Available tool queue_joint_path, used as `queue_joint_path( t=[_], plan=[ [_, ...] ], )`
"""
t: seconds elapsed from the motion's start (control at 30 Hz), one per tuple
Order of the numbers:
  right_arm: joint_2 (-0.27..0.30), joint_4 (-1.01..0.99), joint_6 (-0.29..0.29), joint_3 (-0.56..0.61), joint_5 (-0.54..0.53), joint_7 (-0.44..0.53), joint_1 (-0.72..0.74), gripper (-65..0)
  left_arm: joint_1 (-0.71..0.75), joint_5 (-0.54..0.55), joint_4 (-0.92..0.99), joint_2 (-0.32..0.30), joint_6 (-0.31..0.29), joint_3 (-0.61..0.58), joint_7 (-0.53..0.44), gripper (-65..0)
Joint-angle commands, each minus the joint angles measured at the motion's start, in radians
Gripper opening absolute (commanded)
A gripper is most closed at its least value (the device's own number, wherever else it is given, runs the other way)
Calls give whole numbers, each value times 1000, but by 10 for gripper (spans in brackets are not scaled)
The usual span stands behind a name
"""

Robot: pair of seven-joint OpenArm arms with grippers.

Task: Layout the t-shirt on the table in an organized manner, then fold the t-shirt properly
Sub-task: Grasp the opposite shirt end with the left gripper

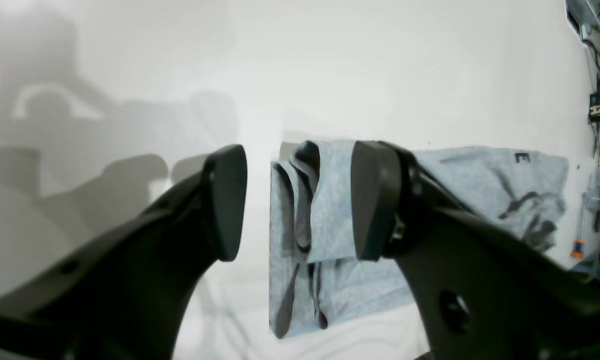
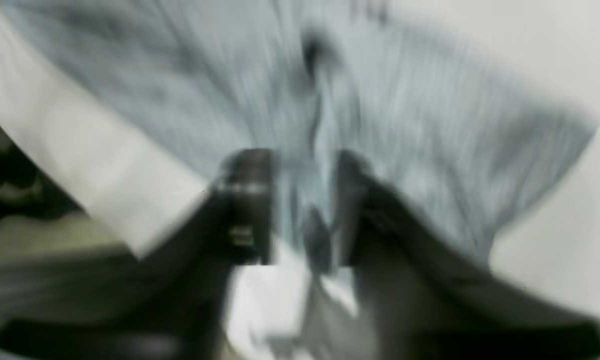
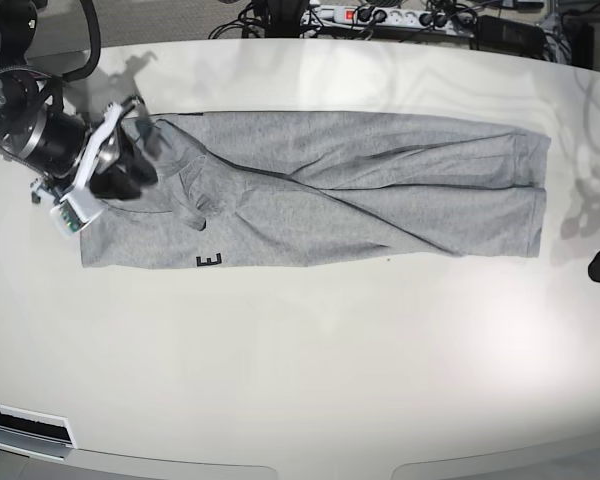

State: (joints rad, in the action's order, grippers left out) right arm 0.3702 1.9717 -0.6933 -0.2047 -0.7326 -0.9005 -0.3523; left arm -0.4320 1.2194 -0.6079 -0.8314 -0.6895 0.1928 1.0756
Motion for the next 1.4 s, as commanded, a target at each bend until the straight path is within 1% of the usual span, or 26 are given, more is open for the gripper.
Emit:
queue_joint_path(
  t=[0.0, 0.17, 0.27, 0.37, 0.5, 0.6, 0.7, 0.8, 0.87, 0.93, 1.0, 1.1, 1.27, 1.37],
  plan=[
    [-2, 14, -5, -5, 13, 35, 3, -644, -16, 20, -14, -31, -9, 27, -13, -307],
    [-89, -50, -5, -5, 224, 164, 3, -650, 29, 19, -13, -27, -9, 118, -15, -307],
    [-112, -159, -5, -4, 298, 222, 25, -650, 61, 6, -13, -17, -9, 153, -22, -307],
    [-115, -282, -5, -4, 302, 231, 71, -650, 103, 2, -13, -5, -9, 161, -42, -307],
    [-126, -443, -5, -3, 326, 231, 128, -650, 175, 5, -13, 2, -9, 161, -93, -307],
    [-126, -515, -5, -3, 326, 230, 161, -650, 192, -7, -13, 18, -9, 161, -134, -307],
    [-126, -528, -5, -3, 322, 231, 173, -650, 191, -60, -13, 51, -9, 161, -175, -303],
    [-126, -528, -5, -3, 312, 227, 172, -650, 209, -134, -13, 90, -9, 161, -257, -303],
    [-126, -528, -5, -3, 311, 215, 173, -650, 219, -197, -13, 117, -9, 161, -294, -302],
    [-126, -528, -5, -3, 311, 216, 174, -650, 219, -234, -13, 137, -9, 161, -298, -302],
    [-126, -528, -5, -3, 311, 216, 180, -650, 218, -236, -13, 150, -9, 161, -298, -302],
    [-126, -527, -5, -4, 311, 215, 180, -650, 219, -245, -13, 153, -9, 161, -298, -302],
    [-126, -527, -5, -4, 311, 208, 179, -650, 219, -327, -13, 159, -9, 161, -348, -302],
    [-126, -527, -5, -4, 303, 208, 182, -650, 219, -325, -13, 169, -9, 161, -340, -302]
  ],
)
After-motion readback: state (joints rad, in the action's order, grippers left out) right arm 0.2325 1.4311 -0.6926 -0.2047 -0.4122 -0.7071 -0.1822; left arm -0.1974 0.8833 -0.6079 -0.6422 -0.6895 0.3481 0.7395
